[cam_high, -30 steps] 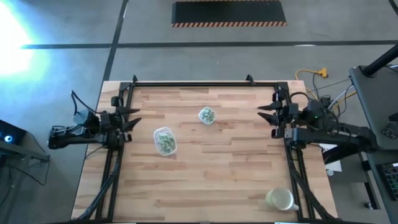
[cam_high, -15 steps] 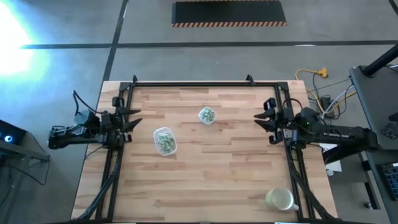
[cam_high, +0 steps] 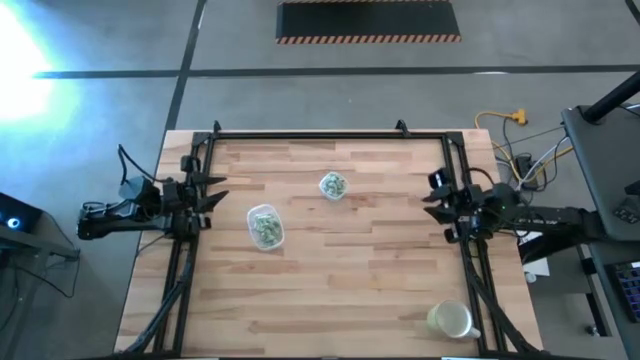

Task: Pick and place items into bin
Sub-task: Return to Home Position

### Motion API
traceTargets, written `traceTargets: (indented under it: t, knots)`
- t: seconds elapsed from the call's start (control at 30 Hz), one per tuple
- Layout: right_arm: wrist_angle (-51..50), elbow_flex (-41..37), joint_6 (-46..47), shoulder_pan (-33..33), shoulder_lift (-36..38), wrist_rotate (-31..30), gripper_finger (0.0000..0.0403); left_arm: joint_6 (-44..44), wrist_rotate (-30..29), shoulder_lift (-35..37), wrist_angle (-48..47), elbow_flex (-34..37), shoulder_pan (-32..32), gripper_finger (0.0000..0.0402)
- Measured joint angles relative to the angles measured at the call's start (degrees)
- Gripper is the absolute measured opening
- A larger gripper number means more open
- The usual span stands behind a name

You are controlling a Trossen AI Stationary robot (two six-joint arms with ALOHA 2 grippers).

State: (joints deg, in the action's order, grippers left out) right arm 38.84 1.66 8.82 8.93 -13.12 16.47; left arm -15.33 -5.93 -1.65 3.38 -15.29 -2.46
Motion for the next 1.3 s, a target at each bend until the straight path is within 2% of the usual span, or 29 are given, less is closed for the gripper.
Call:
traceTargets:
  t: [0.4,0.57,0.67,0.8,1.0,1.07,1.13,1.3]
  knots:
    - [-1.4,-0.9,-0.8,-0.5,5.1,0.2,0.0076,0.1,1.2,0.0,0.0,0.0,0.0,0.0132]
    - [-3.8,-0.1,-0.4,-1.0,8.2,5.3,0.0073,0.2,2.8,0.0,-0.1,-0.4,0.0,0.0132]
    - [-4.0,-0.9,-1.0,-2.6,8.6,5.4,0.0073,0.2,4.1,0.0,-1.1,-0.8,0.0,0.0132]
    - [-4.2,-1.1,-2.3,-5.4,8.5,1.7,0.0073,0.6,4.6,0.0,-1.5,-1.0,0.0,0.0132]
    - [-4.3,-1.1,-5.1,-10.1,8.4,0.7,0.0073,1.5,5.9,0.0,-1.5,-1.1,0.0,0.0132]
    - [-4.5,-1.1,-6.0,-11.5,8.4,-2.0,0.0073,1.5,5.9,0.0,-1.4,-1.1,0.0,0.0132]
    - [-5.4,-1.1,-6.3,-12.1,8.5,-4.8,0.0073,1.5,5.9,0.0,-1.4,-1.1,0.0,0.0132]
    - [-8.7,-1.1,-9.3,-12.0,8.6,-6.1,0.0073,1.6,6.0,0.0,-1.4,-1.1,0.0,0.0132]
